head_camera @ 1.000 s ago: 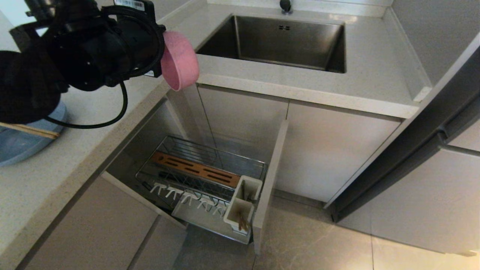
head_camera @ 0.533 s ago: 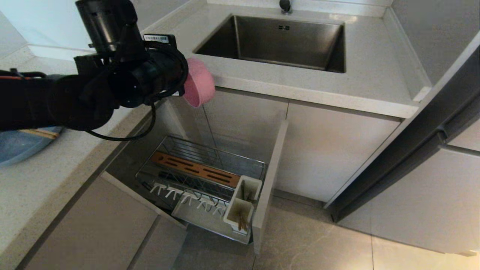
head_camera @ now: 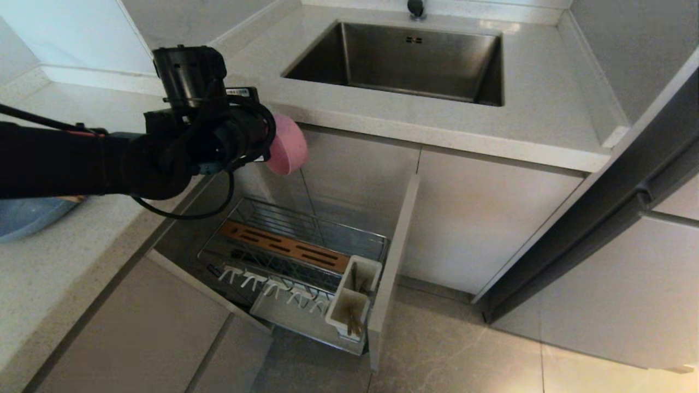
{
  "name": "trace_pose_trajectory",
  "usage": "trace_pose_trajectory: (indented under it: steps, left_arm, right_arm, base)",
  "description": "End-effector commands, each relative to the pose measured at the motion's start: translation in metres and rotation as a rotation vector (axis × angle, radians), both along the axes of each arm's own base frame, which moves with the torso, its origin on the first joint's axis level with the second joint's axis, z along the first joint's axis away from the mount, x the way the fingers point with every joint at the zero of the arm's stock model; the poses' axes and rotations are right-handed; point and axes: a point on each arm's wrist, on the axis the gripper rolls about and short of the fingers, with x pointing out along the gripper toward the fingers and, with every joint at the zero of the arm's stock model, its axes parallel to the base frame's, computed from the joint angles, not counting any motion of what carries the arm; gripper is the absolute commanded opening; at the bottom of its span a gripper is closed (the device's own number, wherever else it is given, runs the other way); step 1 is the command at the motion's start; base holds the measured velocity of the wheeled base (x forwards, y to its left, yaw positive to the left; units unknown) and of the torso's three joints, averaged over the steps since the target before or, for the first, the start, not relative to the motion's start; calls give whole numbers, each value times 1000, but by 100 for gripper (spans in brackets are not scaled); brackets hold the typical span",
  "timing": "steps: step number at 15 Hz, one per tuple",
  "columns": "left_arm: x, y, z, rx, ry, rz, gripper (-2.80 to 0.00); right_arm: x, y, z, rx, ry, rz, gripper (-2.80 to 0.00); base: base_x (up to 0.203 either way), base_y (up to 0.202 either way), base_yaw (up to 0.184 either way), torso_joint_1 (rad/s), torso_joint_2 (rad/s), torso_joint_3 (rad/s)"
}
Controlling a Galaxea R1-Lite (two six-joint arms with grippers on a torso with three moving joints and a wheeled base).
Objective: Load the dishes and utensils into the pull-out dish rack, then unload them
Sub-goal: Pick up the bowl and place it in the cupboard
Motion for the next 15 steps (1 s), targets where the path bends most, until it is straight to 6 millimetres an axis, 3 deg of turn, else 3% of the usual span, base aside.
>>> trace_pose_trajectory:
  steps: [1, 7, 15]
  left_arm:
    - [12, 1, -16, 2, 33, 17, -280]
    - [31, -1, -61, -12, 154, 35, -280]
    - [46, 15, -97, -79, 237, 91, -280]
  right_arm:
    - [0, 0, 0, 0, -1, 0, -280]
    - [0, 0, 0, 0, -1, 0, -280]
    - [0, 0, 0, 0, -1, 0, -280]
  base:
    - [0, 0, 0, 0, 0, 0]
    - [0, 0, 0, 0, 0, 0]
    - [0, 0, 0, 0, 0, 0]
